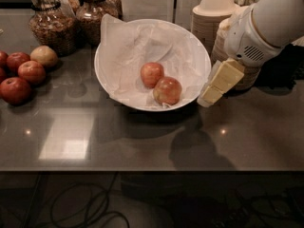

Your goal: Pick apple from white bowl

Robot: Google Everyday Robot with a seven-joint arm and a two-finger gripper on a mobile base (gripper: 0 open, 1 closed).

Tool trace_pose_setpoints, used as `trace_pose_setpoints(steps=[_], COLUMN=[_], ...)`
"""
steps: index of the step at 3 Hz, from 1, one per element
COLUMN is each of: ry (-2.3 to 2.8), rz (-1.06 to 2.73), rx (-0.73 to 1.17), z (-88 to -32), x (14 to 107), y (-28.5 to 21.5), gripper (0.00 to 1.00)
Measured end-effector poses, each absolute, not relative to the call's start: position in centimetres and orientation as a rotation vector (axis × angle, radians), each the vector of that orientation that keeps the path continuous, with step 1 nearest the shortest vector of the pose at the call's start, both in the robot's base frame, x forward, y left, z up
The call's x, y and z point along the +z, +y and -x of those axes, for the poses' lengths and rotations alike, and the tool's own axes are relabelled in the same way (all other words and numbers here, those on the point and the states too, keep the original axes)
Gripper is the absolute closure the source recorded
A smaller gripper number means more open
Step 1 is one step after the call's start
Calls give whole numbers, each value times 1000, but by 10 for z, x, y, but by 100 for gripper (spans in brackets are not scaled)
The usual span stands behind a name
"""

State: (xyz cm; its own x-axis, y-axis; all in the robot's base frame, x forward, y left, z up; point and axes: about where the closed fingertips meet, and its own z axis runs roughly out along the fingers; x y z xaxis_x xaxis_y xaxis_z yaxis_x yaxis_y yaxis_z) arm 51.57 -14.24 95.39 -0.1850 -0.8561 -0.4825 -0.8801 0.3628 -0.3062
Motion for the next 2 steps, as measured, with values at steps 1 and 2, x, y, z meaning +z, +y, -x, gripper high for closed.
trace_pose_setpoints(steps=[1, 2], ry=[2043, 2031], rz=[1484, 1372], rx=[34, 98], z=[-516, -535], x=[953, 942], y=[-142, -128], gripper=[0, 0])
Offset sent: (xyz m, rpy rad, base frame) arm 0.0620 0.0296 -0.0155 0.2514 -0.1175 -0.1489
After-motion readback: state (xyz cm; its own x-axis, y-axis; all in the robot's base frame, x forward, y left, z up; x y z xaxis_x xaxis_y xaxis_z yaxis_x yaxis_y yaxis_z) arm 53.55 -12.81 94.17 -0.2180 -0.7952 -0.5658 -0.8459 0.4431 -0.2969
